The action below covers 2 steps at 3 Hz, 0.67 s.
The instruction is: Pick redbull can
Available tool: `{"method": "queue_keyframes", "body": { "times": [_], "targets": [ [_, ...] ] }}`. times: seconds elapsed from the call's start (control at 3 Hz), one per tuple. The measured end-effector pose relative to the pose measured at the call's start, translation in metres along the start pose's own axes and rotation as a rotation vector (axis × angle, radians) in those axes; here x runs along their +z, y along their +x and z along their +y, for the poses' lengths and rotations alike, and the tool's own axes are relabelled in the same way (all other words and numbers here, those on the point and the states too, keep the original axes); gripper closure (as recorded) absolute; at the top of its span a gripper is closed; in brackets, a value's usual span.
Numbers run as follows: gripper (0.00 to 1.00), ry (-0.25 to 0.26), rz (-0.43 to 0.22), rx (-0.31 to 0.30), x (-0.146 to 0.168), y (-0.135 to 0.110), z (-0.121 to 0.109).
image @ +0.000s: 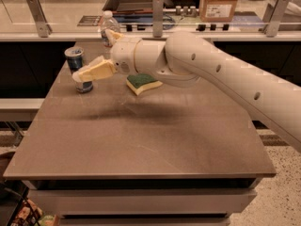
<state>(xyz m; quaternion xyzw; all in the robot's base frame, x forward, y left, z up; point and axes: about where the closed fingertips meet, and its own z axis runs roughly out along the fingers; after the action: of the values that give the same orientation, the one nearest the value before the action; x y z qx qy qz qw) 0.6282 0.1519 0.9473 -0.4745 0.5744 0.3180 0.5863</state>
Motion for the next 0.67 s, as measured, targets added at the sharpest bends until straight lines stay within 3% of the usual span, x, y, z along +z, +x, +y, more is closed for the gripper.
{"method": "queue_keyframes", "body": {
  "times": [0.67],
  "targets": [
    [0.0, -0.124, -0.055, 0.063, 0.052, 0.02, 0.007]
  ]
}}
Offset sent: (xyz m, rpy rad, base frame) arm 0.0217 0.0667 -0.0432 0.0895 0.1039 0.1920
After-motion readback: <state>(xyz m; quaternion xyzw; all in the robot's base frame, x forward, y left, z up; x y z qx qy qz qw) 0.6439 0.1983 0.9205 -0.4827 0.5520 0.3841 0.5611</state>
